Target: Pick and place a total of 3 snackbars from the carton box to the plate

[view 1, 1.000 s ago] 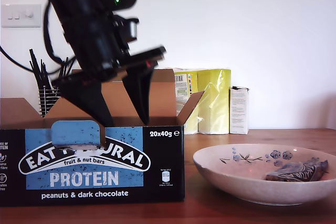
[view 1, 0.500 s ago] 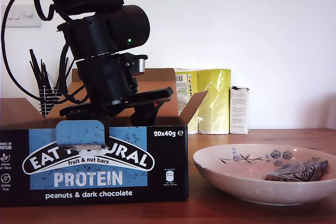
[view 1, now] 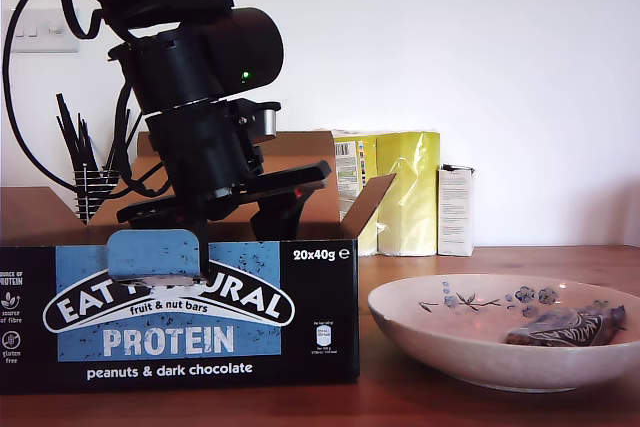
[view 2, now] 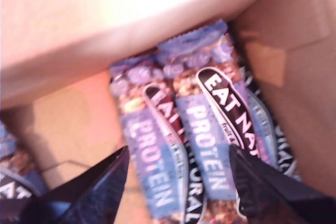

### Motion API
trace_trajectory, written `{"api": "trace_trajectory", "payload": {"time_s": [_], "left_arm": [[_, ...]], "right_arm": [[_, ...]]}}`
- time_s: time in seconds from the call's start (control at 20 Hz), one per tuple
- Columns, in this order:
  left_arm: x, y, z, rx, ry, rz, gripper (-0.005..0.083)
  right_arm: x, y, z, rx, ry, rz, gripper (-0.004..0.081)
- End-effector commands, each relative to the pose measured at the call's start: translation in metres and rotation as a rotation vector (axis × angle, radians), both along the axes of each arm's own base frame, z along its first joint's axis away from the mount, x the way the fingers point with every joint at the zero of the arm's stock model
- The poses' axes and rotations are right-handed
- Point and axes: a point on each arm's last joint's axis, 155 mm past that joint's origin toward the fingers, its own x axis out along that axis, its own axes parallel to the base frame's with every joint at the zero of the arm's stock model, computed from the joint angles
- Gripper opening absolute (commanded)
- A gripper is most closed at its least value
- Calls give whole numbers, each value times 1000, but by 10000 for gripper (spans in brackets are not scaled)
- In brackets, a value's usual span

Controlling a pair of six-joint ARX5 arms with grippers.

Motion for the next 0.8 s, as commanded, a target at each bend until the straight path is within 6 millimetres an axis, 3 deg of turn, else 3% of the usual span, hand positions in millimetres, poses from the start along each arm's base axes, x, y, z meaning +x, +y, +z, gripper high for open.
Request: {"api": "trace_trajectory", "payload": {"time_s": [0.0, 0.45, 0.75], "left_arm": [[2, 4, -1, 7, 2, 5, 553], [4, 18, 3, 58, 18, 16, 550], [4, 17, -14, 74, 42, 11, 550]], "right_arm": [[1, 2, -6, -10, 6, 8, -13], [5, 5, -9, -17, 17, 8, -13], [5, 5, -8, -14, 13, 8, -13]]}}
